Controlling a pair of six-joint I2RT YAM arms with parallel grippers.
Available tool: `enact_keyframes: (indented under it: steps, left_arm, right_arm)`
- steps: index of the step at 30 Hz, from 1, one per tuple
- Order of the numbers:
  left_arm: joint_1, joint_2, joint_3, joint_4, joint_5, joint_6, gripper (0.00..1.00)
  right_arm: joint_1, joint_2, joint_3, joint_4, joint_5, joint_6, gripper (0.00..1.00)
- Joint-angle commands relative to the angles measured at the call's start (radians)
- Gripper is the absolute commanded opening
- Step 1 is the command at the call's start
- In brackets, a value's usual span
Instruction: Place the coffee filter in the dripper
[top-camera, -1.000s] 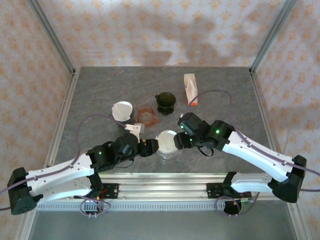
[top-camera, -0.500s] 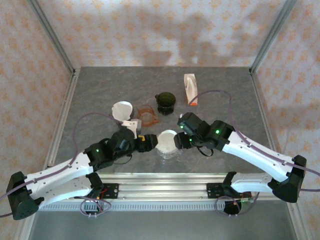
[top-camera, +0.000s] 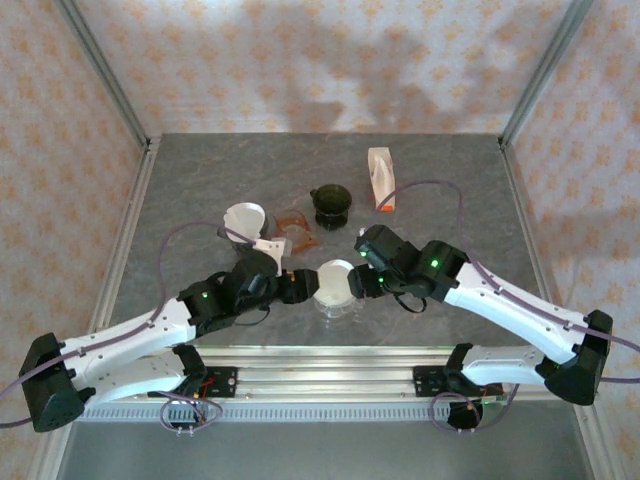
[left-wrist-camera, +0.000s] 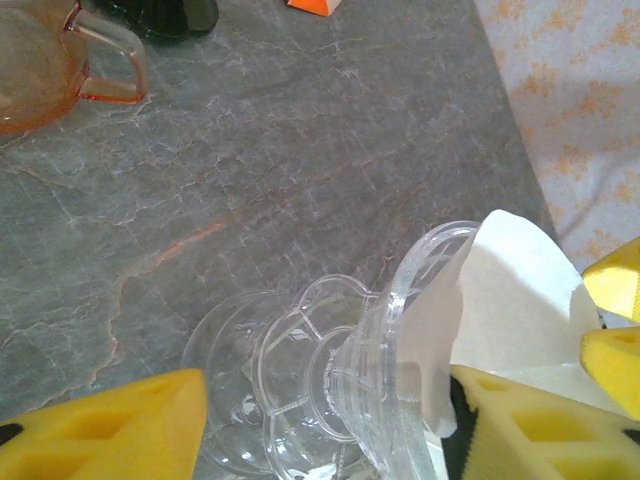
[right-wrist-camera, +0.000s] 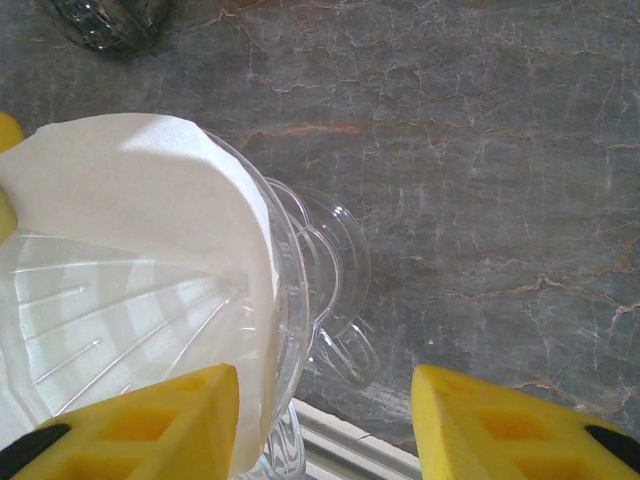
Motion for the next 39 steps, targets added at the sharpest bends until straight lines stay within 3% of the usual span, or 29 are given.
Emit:
enact_keyframes:
  steps: [1,4,9,11,22,27,32,39]
  left_arm:
    - [0.007,0.01,0.006,0.018,0.007,0.004,0.57]
    - [0.009,0.01,-0.003,0.021,0.013,-0.002,0.53]
    - [0.012,-0.016,-0.011,0.028,0.025,-0.008,0.79]
    - [0.012,-0.029,-0.006,0.03,0.041,0.0,0.82]
    - [0.011,-0.042,-0.016,-0.046,0.009,0.003,0.83]
    - [0.011,-0.029,-0.013,-0.073,-0.01,-0.001,0.71]
    - [0.01,-0.021,-0.016,-0.064,-0.009,-0.004,0.68]
    - [0.01,-0.02,-0.016,-0.067,-0.009,-0.003,0.68]
  right_arm:
    - [0.008,0.0,-0.012,0.006,0.006,0.013,0.49]
    - [0.008,-0.001,-0.017,0.007,0.004,0.015,0.49]
    - [0.009,-0.002,-0.016,0.011,0.005,0.016,0.49]
    - [0.009,-0.002,-0.016,0.011,0.006,0.018,0.49]
    - [0.008,-0.002,-0.031,0.027,0.005,0.024,0.49]
    - [0.008,-0.002,-0.031,0.024,0.011,0.027,0.49]
    - [0.008,-0.008,-0.032,0.023,0.018,0.033,0.5]
    - [0.008,-0.049,-0.02,0.023,0.041,0.028,0.59]
